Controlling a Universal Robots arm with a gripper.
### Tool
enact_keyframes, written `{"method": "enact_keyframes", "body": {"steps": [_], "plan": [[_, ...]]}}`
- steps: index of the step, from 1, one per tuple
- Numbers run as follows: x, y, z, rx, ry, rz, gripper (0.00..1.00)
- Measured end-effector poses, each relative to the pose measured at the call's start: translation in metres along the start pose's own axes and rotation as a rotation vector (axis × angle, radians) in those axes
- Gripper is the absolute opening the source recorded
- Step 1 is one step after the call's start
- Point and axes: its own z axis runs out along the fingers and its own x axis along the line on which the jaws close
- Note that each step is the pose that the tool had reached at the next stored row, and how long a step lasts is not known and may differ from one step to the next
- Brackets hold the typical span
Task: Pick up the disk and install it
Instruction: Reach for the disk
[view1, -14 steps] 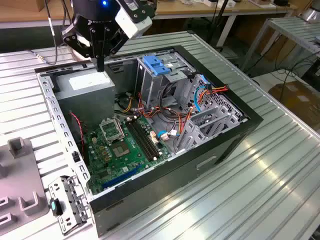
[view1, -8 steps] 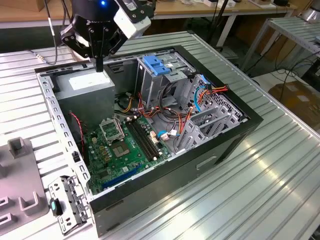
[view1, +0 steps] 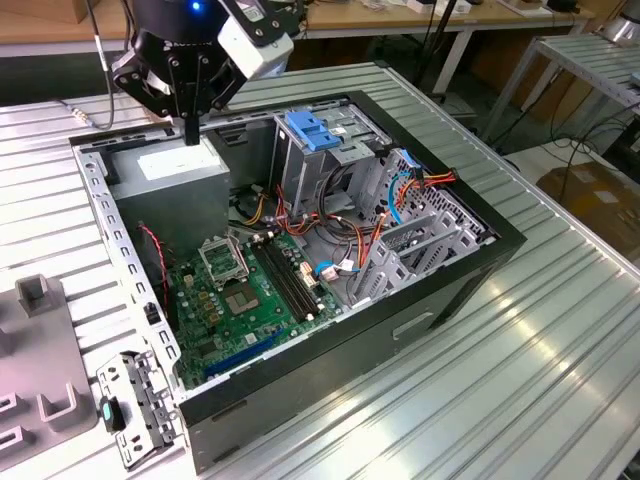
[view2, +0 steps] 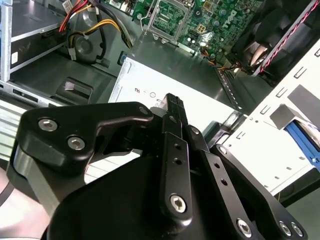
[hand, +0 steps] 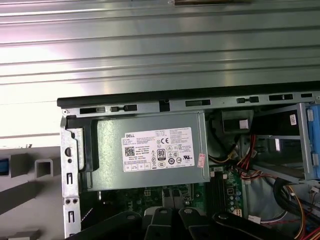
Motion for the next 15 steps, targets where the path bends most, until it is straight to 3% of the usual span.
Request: {"method": "enact_keyframes", "body": {"steps": [15], "plan": [[0.0107,-0.0008,-0.0003,-0.0001,0.0,0.0,0.11]]}}
